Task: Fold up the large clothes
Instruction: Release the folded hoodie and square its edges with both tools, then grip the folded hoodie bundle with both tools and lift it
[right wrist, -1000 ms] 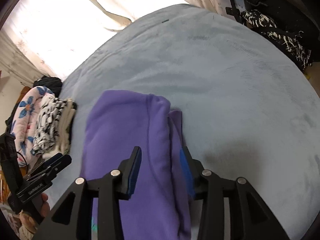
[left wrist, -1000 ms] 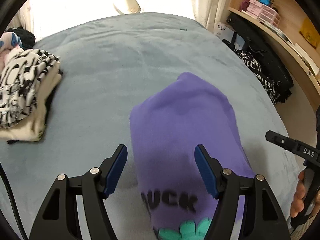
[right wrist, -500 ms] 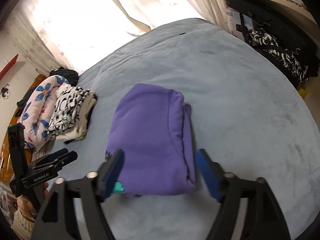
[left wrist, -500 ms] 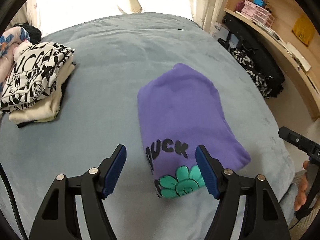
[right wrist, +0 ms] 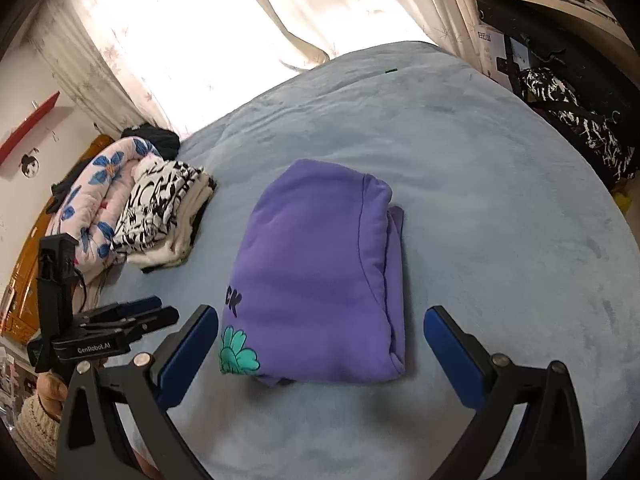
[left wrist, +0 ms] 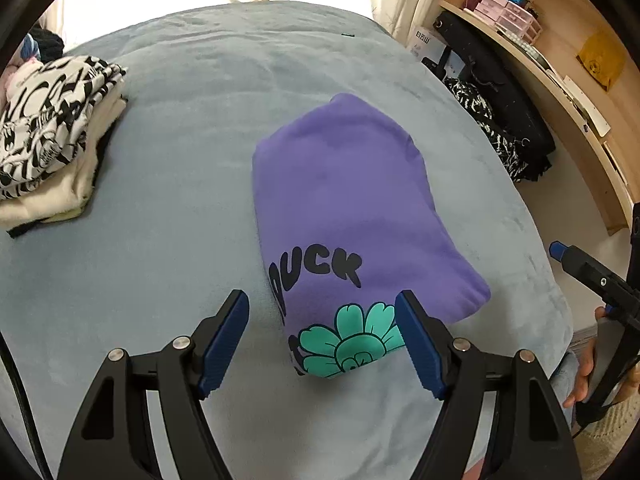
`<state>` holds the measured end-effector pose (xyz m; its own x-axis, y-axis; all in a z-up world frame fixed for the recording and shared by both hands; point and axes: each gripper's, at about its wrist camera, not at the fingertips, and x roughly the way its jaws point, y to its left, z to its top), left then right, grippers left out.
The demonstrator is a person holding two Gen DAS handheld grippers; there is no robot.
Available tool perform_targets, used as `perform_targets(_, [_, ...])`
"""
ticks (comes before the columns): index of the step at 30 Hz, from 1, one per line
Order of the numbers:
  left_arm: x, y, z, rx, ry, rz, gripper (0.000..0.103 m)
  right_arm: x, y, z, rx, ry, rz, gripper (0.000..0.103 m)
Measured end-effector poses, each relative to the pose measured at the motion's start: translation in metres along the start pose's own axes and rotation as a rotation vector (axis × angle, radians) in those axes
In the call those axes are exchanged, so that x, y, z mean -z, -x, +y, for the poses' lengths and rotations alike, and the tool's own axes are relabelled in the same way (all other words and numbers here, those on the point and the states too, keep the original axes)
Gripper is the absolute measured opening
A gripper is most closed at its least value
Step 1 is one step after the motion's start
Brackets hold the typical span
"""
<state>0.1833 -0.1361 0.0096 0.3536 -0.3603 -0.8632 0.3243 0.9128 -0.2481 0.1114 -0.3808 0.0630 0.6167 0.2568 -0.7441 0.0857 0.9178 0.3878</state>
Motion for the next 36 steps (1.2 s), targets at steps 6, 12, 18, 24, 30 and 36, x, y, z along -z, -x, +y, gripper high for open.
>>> perform_targets(6, [-0.008, -0.026, 0.004, 0.026, 0.007, 0.041, 0.076, -0.003, -0.028, -0.011, 0.064, 0.03, 0.095, 0.103])
perform_targets(12, [-0.014, -0.063, 0.021, 0.093, 0.068, 0.093, 0.076, -0.009, -0.06, -0.028, 0.217, 0.049, 0.152, 0.103])
perform_targets(18, [-0.019, -0.101, 0.03, 0.2, 0.096, 0.134, 0.079, -0.012, -0.102, -0.057, 0.092, -0.002, 0.252, 0.103])
perform_targets(24, [-0.027, -0.13, 0.043, 0.256, 0.175, 0.132, 0.101, -0.012, -0.153, -0.088, -0.073, -0.106, 0.364, 0.103])
perform_targets(30, [-0.03, -0.152, 0.047, 0.295, 0.155, 0.139, 0.103, -0.007, -0.189, -0.108, -0.245, -0.173, 0.413, 0.103])
perform_targets(36, [-0.03, -0.158, 0.058, 0.368, 0.143, 0.161, 0.103, -0.012, -0.205, -0.11, -0.368, -0.187, 0.394, 0.103])
